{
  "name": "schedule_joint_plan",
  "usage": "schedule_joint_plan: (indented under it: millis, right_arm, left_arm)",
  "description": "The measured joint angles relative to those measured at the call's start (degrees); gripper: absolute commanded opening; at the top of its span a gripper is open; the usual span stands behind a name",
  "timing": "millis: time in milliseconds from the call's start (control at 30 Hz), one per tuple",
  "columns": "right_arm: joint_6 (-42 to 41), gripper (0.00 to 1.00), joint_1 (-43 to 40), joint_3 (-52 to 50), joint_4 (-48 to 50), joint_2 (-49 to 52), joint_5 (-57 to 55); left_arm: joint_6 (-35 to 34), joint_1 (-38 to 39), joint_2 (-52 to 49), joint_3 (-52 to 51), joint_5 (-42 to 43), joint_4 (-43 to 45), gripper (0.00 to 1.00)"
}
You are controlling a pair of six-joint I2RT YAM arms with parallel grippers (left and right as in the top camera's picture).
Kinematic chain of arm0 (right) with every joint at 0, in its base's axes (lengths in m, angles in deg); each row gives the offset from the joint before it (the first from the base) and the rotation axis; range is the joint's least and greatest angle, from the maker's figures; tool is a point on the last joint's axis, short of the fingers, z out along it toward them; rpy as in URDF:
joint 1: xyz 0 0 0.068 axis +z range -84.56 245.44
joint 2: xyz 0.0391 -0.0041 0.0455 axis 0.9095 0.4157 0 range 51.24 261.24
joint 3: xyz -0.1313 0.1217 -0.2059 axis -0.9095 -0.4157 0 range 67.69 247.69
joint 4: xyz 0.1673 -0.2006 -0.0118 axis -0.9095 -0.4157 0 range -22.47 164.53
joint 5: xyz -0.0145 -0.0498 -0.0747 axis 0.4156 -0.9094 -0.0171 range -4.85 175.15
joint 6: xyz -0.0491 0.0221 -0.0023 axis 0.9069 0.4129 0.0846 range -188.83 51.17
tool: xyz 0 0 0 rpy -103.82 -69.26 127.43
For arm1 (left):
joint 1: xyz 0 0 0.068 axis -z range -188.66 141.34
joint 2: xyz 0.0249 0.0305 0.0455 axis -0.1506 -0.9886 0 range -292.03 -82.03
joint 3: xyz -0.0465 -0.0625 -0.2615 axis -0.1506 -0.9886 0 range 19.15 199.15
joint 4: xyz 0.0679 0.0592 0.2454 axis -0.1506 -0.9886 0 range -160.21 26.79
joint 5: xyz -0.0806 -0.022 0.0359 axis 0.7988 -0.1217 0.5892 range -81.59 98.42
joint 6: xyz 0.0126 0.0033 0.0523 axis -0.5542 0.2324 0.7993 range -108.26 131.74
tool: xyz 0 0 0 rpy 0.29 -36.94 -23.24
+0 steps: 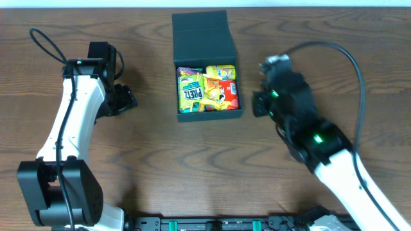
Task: Pack container
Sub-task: 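Withdraw the right gripper up and out of the box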
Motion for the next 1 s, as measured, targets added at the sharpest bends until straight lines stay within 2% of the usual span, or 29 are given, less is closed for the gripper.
schedule_joint_plan:
  millis: [133,167,233,267,467,633,833,1000]
  right_arm:
    - [1.92,0.08,-4.11,-7.54,5.57,-8.68,3.02]
    - [2.43,0.24,-5.07,-9.16,7.08,-10.8,3.45]
    - [2.93,0.87,-6.4,-11.21,9.18,-13.55,4.11]
    - [3.34,0.99,-6.88,-11.98,9.9,-14.56,4.39]
    - [5.81,0.99,-8.33,-13.79,13.09,-17.27,5.81]
    - [4.52,0.99,-9.09,-13.77,15.15,-16.26,8.85]
    - [-1.05,0.99,-13.35,-10.45,16.9,-8.85,16.35]
    - [-5.86,0.99,-16.41,-1.9,10.01,-1.22,24.46]
  left_arm:
    - [0.0,0.0,0.0,0.02,0.04,0.0,0.95]
    - [0.0,0.0,0.0,0.02,0.02,0.0,0.95]
    - [0.0,0.0,0.0,0.0,0.02,-0.02,0.95]
    - [0.0,0.0,0.0,0.0,0.02,0.0,0.95]
    - [0.0,0.0,0.0,0.0,0.02,0.0,0.95]
    - [0.0,0.0,0.0,0.0,0.02,0.0,0.95]
    - [0.0,0.0,0.0,0.0,0.02,0.02,0.95]
    - [0.0,0.0,0.0,0.02,0.04,-0.02,0.95]
